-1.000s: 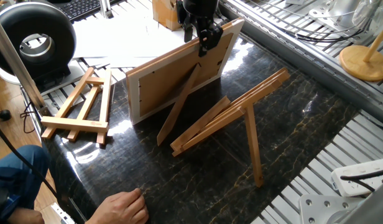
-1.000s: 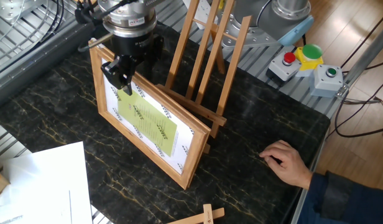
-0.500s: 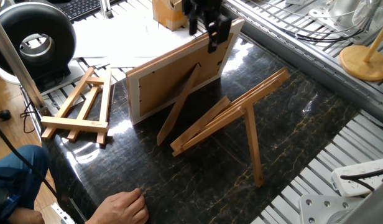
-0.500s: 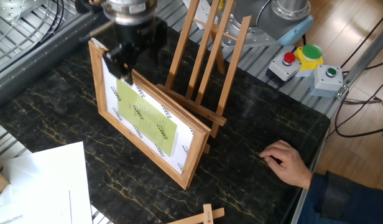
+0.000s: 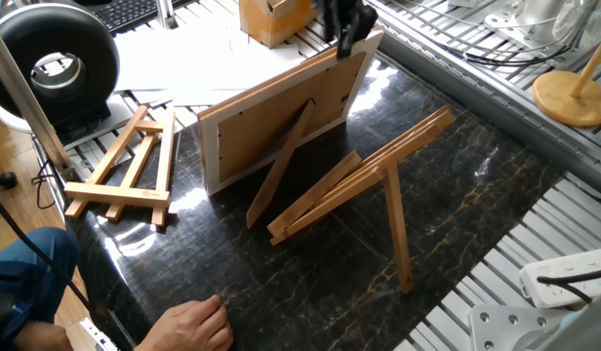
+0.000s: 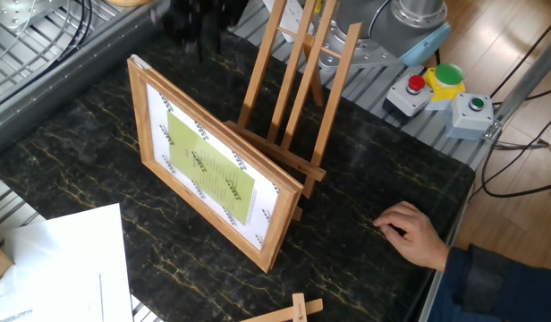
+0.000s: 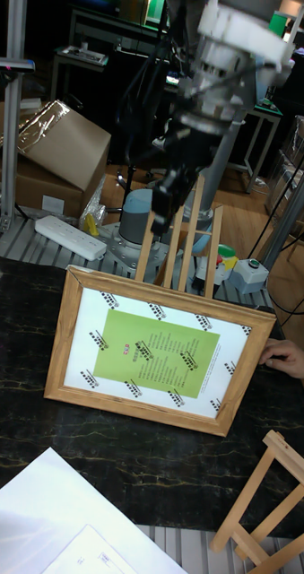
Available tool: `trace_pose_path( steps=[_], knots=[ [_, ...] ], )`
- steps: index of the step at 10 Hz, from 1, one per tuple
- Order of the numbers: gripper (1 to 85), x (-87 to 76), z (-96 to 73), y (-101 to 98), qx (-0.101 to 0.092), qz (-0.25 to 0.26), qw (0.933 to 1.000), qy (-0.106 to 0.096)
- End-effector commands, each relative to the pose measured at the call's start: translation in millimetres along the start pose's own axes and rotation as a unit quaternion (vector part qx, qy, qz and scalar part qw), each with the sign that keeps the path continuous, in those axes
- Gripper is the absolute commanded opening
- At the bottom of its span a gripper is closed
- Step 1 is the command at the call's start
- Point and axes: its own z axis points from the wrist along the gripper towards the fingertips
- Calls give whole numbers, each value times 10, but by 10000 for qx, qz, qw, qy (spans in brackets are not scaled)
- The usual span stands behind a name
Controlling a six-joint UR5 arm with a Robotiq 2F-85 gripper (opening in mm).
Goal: Take the photo frame down from the bracket
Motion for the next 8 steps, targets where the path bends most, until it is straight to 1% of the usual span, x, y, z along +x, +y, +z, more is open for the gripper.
trace_pose_path(
  steps=[1,2,3,4,7,8],
  knots=[
    [10,45,-309,112,165,1767,9837,-280],
    [10,17,-337,126,169,2067,9772,-444],
    [10,-8,-334,105,167,2179,9742,-565],
    [10,-3,-326,76,213,2148,9747,-585],
    [10,46,-303,-30,400,2053,9764,-543],
    [10,41,-292,-35,398,2025,9768,-569]
  ],
)
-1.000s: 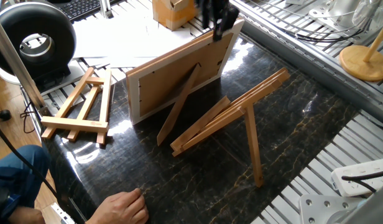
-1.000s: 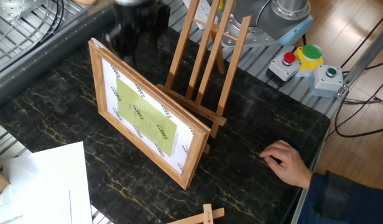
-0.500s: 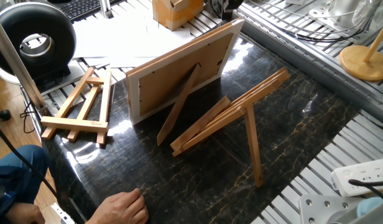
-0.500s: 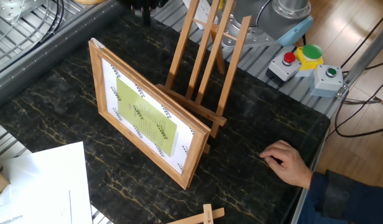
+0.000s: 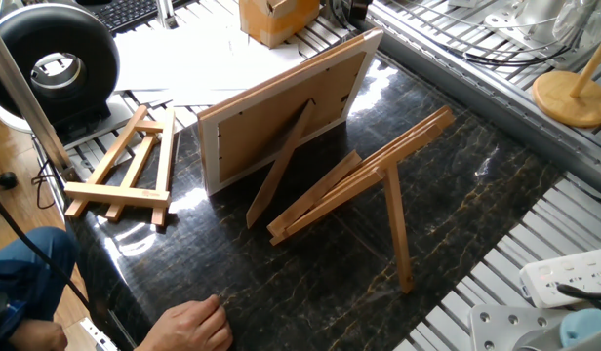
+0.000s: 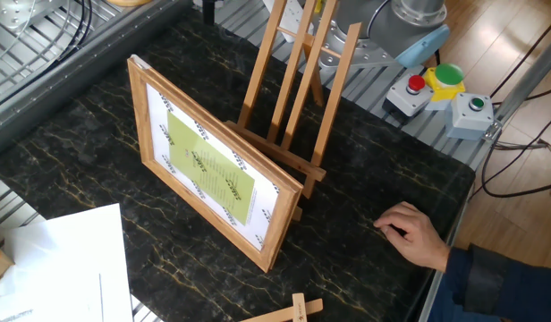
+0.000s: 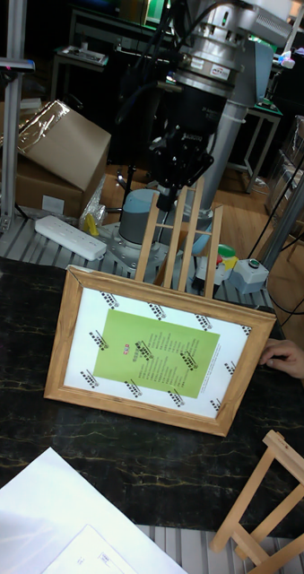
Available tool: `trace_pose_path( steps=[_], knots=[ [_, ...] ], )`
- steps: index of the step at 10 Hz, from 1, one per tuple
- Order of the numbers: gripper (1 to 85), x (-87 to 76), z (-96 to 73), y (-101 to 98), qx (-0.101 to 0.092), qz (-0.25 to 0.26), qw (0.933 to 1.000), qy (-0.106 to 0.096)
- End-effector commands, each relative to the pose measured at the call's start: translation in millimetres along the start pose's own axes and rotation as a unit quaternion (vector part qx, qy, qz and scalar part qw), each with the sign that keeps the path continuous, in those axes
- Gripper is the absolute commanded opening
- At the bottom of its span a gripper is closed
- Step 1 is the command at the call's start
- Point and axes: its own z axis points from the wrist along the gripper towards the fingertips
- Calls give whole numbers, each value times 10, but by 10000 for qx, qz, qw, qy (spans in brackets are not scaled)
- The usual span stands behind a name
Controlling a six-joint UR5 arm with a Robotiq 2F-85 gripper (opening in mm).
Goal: Take the photo frame down from the bracket
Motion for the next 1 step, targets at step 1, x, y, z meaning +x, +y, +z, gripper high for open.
trace_pose_path(
  steps=[1],
  knots=[
    [10,-30,-7,-21,26,54,9999,-126]
  ],
)
